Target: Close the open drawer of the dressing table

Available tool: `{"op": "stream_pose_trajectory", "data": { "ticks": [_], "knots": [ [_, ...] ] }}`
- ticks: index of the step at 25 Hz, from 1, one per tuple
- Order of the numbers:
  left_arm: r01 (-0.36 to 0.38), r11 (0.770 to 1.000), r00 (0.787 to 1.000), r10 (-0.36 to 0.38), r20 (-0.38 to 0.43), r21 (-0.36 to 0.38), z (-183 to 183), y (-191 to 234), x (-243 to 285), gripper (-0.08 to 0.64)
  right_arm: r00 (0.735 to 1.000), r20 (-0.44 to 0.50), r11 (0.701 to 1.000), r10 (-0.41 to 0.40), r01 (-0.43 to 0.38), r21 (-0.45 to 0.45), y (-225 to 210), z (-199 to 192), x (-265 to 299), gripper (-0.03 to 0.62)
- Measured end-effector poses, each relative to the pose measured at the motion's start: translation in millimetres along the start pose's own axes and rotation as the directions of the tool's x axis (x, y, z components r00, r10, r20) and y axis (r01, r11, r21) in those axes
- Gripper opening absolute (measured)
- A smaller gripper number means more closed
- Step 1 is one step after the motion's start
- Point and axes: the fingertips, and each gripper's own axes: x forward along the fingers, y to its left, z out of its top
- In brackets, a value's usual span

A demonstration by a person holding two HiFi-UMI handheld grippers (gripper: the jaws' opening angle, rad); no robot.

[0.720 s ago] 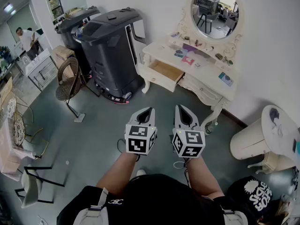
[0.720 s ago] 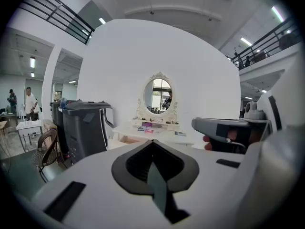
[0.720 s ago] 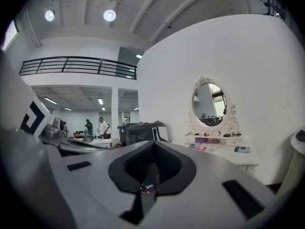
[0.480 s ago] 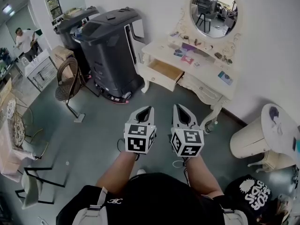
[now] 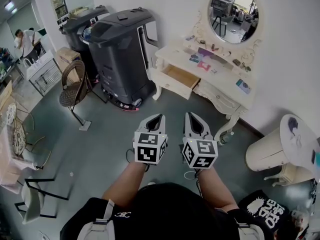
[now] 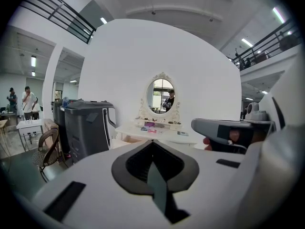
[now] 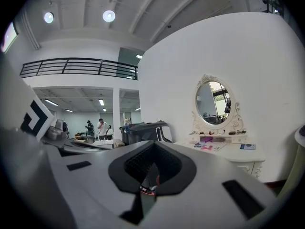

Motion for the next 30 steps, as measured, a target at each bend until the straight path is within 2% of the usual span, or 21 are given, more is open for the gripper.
{"op": "stream_pose_trajectory", "data": {
  "ticks": [8, 15, 23, 30],
  "knots": [
    [0.038, 0.999, 0.999, -0.038, 0.0, -0.021, -2.4, 35.6, 3.0, 0.006, 0.999, -0.029, 0.999, -0.024, 0.023, -0.027, 27.9, -9.9, 24.9, 0.011],
    [0.065, 0.996, 0.997, -0.067, -0.031, -0.058, -15.7, 64.8, 11.3, 0.006, 0.997, -0.048, 0.998, -0.066, 0.065, -0.019, 37.4, -21.3, 40.4, 0.011],
    [0.058, 0.997, 0.997, -0.06, -0.044, -0.05, -11.5, 84.8, 46.0, 0.006, 0.997, -0.049, 0.998, -0.058, 0.058, -0.007, 25.4, -26.2, 83.4, 0.011],
    [0.022, 1.0, 0.997, -0.023, -0.072, -0.017, 4.7, 100.1, 116.9, 0.006, 0.998, -0.05, 0.999, -0.024, 0.025, 0.023, -12.6, -23.6, 150.2, 0.011]
  ]
}}
